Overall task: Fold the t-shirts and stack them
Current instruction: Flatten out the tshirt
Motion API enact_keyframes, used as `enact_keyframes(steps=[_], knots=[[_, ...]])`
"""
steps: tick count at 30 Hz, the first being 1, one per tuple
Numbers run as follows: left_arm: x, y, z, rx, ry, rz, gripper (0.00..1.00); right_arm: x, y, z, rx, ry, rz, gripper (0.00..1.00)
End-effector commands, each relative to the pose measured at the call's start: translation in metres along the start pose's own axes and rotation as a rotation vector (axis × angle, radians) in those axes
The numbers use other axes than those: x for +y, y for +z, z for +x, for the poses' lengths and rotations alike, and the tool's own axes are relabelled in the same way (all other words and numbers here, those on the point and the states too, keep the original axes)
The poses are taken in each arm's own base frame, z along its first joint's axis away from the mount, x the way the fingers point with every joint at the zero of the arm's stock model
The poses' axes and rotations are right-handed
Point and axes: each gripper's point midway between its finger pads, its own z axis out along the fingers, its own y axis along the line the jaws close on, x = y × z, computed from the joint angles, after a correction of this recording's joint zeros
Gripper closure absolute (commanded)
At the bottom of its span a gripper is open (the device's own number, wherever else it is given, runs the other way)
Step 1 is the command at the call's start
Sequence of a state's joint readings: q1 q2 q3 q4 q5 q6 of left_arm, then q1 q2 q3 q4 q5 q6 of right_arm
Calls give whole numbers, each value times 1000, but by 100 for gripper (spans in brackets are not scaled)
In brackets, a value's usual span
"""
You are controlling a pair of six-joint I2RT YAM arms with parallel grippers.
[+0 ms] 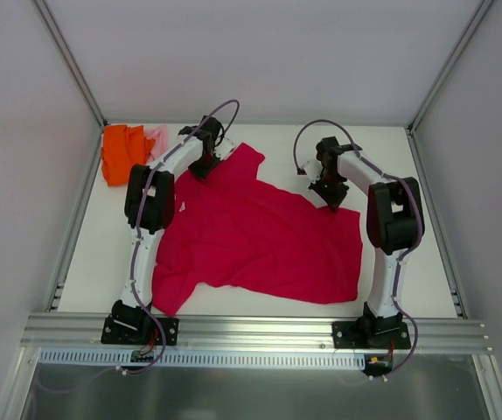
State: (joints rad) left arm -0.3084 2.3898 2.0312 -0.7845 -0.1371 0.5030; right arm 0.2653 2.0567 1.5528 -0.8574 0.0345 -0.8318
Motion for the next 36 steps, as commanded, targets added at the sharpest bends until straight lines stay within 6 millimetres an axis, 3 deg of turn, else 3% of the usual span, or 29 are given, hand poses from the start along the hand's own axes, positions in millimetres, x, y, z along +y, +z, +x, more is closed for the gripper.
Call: enact_keyframes(steps=[1, 5, 10, 14, 19, 22, 30, 36], knots=[[17, -5, 17, 44, -89, -17, 100, -26, -15, -19, -35, 28, 106, 99], [24, -17, 14, 7, -156, -4, 100, -55, -23, -38, -49, 33, 193, 99], [25, -27, 19, 0, -195, 21, 100, -62, -18, -46, -32, 27, 196, 99], [26, -28, 22, -4, -217, 36, 100, -67, -37, -57, -144, 58, 221, 99], [22, -26, 21, -23, -226, 51, 100, -24, -61, -44, -205, 18, 41, 99], [21, -29, 18, -40, -237, 59, 100, -6, -53, -28, -182, -10, -21, 99], [10, -43, 5, -113, -281, 112, 100, 29, -60, -11, -216, -42, -136, 99], [9, -46, 3, -141, -302, 111, 100, 29, -35, -6, -168, -45, -143, 99]])
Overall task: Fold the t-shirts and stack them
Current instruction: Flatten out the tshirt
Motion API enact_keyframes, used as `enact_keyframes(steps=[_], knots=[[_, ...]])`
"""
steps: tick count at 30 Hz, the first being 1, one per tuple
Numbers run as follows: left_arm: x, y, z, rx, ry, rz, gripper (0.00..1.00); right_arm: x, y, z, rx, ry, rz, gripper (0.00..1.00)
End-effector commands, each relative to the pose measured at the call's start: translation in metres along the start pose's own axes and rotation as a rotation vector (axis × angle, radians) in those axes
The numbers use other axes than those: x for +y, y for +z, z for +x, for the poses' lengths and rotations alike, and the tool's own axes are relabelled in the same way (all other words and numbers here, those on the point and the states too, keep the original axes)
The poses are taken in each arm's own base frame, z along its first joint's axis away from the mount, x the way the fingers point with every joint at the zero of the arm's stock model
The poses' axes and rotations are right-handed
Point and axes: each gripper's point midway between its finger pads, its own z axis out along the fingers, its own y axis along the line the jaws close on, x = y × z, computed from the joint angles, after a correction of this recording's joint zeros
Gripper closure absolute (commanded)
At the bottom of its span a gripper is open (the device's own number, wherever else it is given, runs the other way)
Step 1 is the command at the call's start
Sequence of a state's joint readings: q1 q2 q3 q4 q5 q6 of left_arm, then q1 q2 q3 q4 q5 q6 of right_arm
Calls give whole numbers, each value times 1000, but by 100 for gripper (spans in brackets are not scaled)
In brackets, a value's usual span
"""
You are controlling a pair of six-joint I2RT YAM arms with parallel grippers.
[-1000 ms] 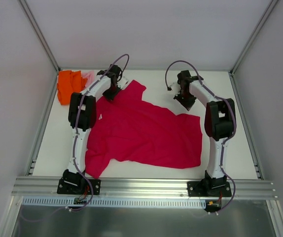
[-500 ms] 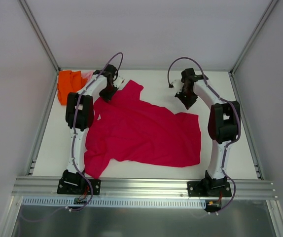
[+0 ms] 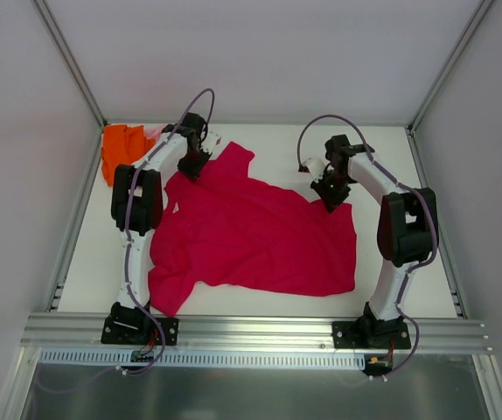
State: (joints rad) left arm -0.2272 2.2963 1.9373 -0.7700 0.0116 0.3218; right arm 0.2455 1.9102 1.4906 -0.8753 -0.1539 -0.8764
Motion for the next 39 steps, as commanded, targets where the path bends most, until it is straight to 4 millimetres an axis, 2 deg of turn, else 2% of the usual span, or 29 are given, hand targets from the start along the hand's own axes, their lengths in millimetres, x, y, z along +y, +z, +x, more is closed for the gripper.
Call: enact_keyframes(steps=[1, 9, 13, 19, 27, 30, 34, 39], knots=[[0, -31, -16, -92, -38, 13, 100, 5, 3, 0, -7, -14, -30, 99], [-5, -49, -18, -127, -42, 28, 100, 8, 14, -2, -13, 0, -28, 99], [-5, -47, -16, -127, -44, 25, 100, 1, 37, 0, 46, 42, -7, 99], [-7, -39, -10, -110, -50, 29, 100, -8, 50, 0, 89, 74, 28, 99], [-10, -47, -15, -149, -41, 43, 100, -20, 49, 1, 114, 113, 100, 99], [-13, -65, -21, -214, -38, 51, 100, -29, 48, 3, 127, 136, 154, 99], [-17, -80, -21, -257, -35, 56, 100, -44, 36, -3, 107, 177, 228, 99], [-17, -91, -20, -278, -30, 52, 100, -74, 16, -15, 54, 212, 329, 99]])
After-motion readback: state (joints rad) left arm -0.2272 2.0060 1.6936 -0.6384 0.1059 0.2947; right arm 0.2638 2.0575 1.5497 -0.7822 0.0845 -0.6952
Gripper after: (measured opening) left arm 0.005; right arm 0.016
